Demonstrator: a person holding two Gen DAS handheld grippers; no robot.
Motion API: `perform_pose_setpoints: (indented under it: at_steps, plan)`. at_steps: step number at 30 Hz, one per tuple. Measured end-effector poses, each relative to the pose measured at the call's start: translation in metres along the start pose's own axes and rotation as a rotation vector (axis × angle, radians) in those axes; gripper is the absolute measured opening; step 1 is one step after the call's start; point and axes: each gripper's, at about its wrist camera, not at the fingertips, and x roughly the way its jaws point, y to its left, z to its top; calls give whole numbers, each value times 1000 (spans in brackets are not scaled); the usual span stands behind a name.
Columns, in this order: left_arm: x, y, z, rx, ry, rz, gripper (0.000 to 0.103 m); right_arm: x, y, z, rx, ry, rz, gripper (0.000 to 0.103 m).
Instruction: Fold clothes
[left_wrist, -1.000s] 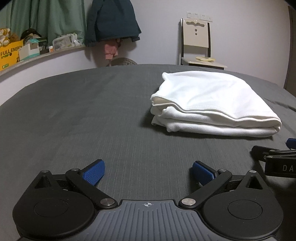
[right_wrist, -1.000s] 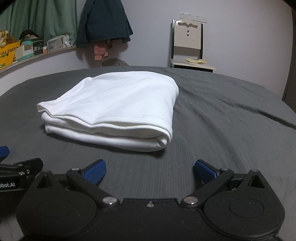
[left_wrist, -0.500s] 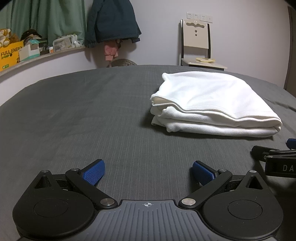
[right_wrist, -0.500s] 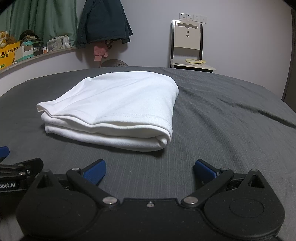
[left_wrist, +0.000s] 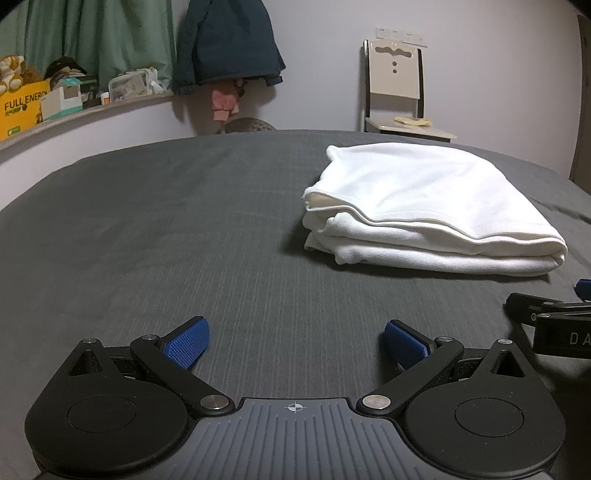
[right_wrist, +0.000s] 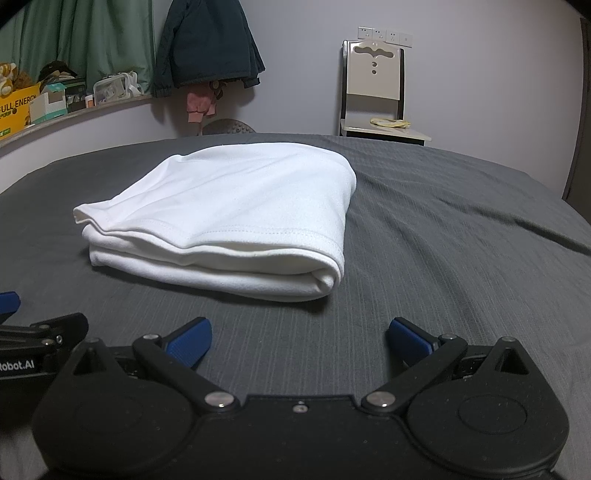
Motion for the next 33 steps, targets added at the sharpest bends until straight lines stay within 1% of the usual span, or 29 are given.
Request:
perform_pose_setpoints:
  at_steps: [33]
  plan:
    - [2,-1,0,-1,-1,2,103,0,1,1,1,0,2,103]
